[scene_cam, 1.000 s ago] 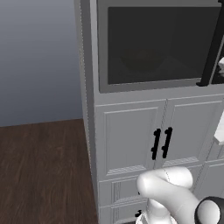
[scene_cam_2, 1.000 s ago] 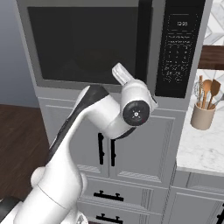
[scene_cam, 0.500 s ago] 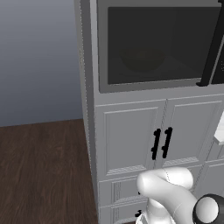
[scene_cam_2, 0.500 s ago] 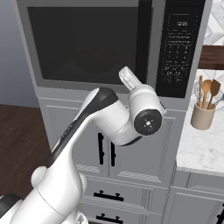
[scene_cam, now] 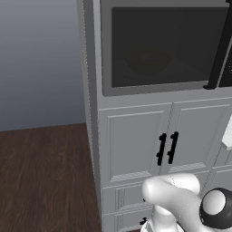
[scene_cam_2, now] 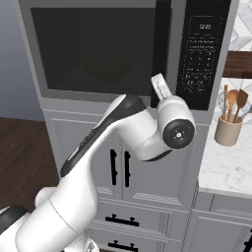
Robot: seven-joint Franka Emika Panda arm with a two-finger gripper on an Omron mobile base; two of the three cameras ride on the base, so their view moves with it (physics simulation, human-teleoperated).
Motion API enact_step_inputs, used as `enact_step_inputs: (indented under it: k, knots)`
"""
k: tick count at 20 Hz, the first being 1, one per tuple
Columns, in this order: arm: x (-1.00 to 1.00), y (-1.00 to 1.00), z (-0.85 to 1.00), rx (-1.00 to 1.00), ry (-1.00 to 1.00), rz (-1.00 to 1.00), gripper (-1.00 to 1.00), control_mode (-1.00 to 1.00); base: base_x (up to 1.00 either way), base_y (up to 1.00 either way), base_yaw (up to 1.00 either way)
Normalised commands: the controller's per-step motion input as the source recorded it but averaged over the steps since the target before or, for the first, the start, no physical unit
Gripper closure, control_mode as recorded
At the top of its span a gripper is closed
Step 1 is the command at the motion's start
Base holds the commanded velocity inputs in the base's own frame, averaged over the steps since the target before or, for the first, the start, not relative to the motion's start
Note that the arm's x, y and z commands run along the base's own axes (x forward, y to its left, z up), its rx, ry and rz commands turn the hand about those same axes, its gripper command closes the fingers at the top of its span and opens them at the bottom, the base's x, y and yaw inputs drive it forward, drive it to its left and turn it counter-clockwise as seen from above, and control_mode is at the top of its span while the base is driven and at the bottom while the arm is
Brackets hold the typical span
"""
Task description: Open the microwave, place the bowl with waffle inside the microwave, then close the microwave door and turn it on.
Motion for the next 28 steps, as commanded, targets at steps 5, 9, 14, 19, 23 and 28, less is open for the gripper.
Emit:
enact_step_inputs:
  k: [5, 9, 14, 19, 23, 28]
  knots:
    - [0.08, -0.31, 0.0, 0.39, 0.1, -0.09, 1.0, -1.0, 0.0, 0.0, 0.0]
    - [0.0, -0.25, 0.0, 0.46, 0.0, -0.05, 1.0, -1.0, 0.0, 0.0, 0.0]
    - [0.0, -0.11, 0.0, 0.4, -0.04, -0.02, 1.0, -1.0, 0.0, 0.0, 0.0]
    - [0.12, -0.09, 0.0, 0.26, -0.04, 0.0, 1.0, -1.0, 0.0, 0.0, 0.0]
    - [0.31, -0.16, 0.0, 0.22, -0.01, -0.03, 1.0, -1.0, 0.0, 0.0, 0.0]
    - [0.34, -0.24, 0.0, 0.17, -0.01, -0.04, 1.0, -1.0, 0.0, 0.0, 0.0]
